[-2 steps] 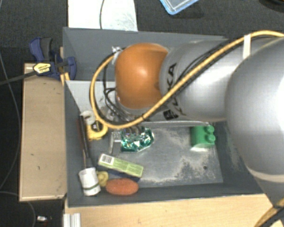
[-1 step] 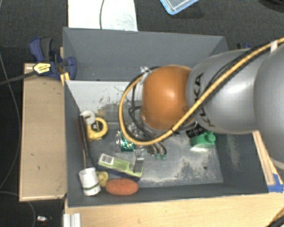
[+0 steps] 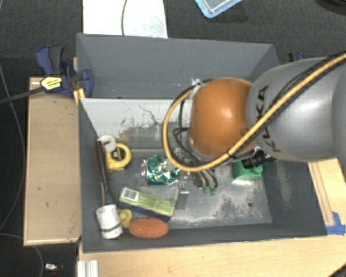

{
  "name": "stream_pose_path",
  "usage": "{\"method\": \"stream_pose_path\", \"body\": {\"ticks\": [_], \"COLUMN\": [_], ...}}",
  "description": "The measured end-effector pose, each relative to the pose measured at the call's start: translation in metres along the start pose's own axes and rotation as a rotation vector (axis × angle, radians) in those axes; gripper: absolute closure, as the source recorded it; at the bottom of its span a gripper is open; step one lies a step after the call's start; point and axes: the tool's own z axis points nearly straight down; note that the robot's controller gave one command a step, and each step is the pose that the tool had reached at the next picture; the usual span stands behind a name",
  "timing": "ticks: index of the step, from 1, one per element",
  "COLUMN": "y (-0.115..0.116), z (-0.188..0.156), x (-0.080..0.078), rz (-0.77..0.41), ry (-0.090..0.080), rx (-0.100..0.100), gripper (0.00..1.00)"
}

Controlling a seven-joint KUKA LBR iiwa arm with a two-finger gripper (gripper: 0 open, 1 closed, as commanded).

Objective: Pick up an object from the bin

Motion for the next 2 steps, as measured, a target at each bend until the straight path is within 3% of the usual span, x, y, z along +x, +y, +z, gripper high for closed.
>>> {"method": "stream_pose_path", "body": {"ticks": [1, 2], "y": [-0.007, -0.024], "z": [0.04, 0.065], "x": [-0.014, -0.062], "rz": [0.032, 0.034], "ry": [0.0, -0.01], "rx": [0.002, -0.003], "gripper": [0.0, 0.0]}}
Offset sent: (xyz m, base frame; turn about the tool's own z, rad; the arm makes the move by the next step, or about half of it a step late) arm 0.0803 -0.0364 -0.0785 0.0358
